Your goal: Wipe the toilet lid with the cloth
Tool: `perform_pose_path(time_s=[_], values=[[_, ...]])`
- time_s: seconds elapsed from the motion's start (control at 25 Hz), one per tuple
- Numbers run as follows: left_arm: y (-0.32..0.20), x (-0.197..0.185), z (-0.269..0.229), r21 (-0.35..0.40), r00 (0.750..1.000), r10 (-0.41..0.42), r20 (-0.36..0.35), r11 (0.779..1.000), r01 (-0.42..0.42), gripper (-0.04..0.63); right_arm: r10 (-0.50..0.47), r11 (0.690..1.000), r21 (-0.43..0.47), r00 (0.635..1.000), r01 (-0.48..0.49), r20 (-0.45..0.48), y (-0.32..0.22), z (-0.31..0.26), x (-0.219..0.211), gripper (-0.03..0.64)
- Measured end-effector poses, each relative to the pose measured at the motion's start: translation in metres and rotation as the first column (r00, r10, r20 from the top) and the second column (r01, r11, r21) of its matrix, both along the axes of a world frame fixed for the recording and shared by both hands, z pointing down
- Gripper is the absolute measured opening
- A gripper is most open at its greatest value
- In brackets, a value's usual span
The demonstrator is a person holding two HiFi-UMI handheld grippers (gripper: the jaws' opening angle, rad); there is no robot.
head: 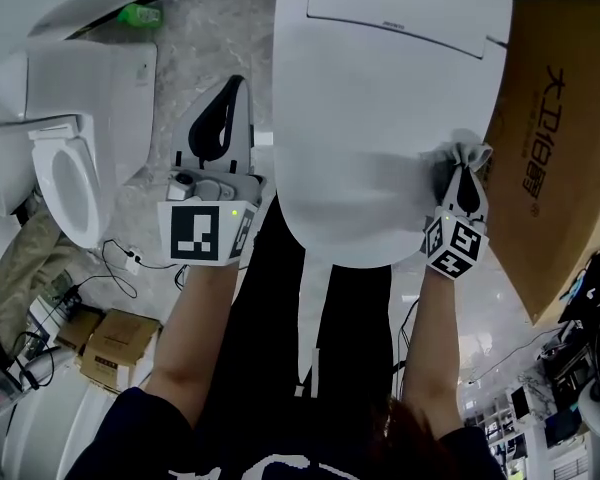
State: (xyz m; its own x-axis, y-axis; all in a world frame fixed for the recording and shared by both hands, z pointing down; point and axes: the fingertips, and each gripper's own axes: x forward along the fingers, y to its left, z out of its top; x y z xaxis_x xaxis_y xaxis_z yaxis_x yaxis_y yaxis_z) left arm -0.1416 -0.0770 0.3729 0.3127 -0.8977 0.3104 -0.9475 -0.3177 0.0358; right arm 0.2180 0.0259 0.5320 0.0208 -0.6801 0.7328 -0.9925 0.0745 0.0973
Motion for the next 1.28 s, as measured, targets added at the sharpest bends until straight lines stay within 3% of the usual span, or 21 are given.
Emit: perform_pose_path(time_s=[0.28,0.52,0.64,0.84,1.16,1.28], values=[[0.004,-0.008,0.001,0.002,1.000,-0.019,0.000,1.000,0.019,0.020,-0.131,0.991,0.012,0.990,0.131,0.046,-0.001,-0.001,-0.064,0.034],[0.008,-0.015,0.001,0.002,0.999,-0.033,0.004,0.999,0.033,0.020,-0.346,0.938,0.032,0.936,0.345,0.071,-0.011,-0.005,-0.154,0.034],[0.009,-0.022,0.000,0.002,0.999,-0.042,0.008,0.999,0.042,0.020,-0.466,0.885,0.038,0.882,0.465,0.067,-0.010,-0.006,-0.201,0.034],[0.008,-0.028,0.001,0.004,0.999,-0.051,0.011,0.999,0.050,0.020,-0.642,0.766,0.037,0.763,0.642,0.068,0.005,-0.005,-0.270,0.034],[0.010,-0.029,0.004,-0.001,0.998,-0.055,0.016,0.998,0.055,0.020,-0.818,0.574,0.022,0.572,0.818,0.064,0.039,-0.003,-0.333,0.034],[0.010,-0.026,0.005,-0.004,0.999,-0.046,0.017,0.999,0.046,0.020,-0.835,0.549,0.033,0.548,0.835,0.044,0.043,-0.004,-0.331,0.034]])
